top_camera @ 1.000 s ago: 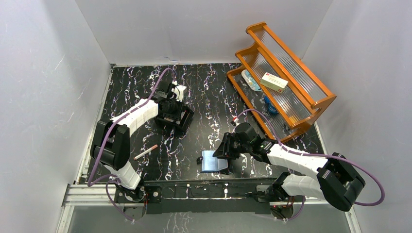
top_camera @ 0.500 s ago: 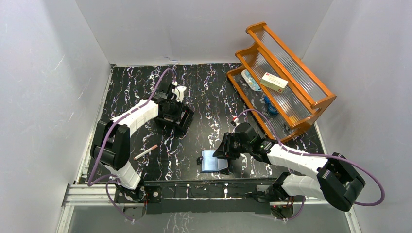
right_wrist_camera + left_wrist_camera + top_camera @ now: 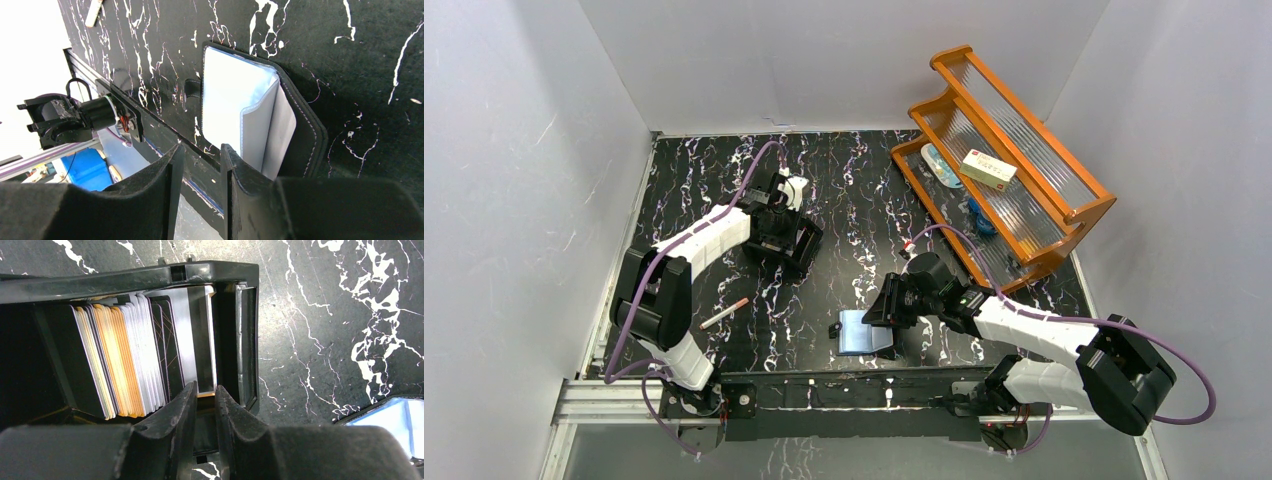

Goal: Put the credit cards into the card holder
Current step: Pick up the credit card from the storage box.

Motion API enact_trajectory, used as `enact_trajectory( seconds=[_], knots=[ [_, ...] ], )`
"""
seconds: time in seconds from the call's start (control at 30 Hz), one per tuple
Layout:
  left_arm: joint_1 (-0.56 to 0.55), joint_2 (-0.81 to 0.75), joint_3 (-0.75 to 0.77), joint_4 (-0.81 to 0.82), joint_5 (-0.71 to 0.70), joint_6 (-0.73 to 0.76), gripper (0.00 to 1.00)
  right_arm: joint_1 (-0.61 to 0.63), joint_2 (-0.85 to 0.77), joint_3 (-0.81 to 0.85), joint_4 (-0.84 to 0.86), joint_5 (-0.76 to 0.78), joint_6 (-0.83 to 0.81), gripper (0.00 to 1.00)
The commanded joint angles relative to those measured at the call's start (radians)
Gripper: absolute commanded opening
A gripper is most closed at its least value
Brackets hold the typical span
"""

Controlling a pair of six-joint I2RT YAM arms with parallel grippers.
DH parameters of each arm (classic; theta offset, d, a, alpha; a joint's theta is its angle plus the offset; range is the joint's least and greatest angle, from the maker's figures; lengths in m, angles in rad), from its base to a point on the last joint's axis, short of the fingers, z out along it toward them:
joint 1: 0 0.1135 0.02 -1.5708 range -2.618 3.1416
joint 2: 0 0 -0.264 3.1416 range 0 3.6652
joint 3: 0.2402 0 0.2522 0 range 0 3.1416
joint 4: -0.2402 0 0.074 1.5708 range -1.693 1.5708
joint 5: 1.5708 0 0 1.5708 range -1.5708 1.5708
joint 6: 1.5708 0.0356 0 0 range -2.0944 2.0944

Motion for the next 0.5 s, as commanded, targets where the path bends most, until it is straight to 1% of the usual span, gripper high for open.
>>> enact_trajectory(
  seconds=[0.0,0.13,0.23,0.33,0.47],
  knots=[
    [0.0,-0.028,0.003,0.004,-0.017,0.014,0.21,0.005,-0.014,0.038,0.021,-0.003,-0.01,0.41],
    [0.0,-0.033,0.004,0.004,-0.007,0.017,0.24,0.005,-0.012,0.038,0.022,-0.001,-0.011,0.41],
    [-0.001,-0.036,0.001,0.011,-0.01,0.017,0.24,0.005,-0.01,0.038,0.024,-0.002,-0.01,0.41],
    [0.0,-0.036,-0.002,0.015,-0.014,0.019,0.18,0.005,-0.009,0.038,0.024,-0.003,-0.01,0.41],
    [0.0,-0.034,-0.005,0.018,-0.008,0.019,0.17,0.005,-0.009,0.035,0.025,-0.002,-0.01,0.41]
  ],
)
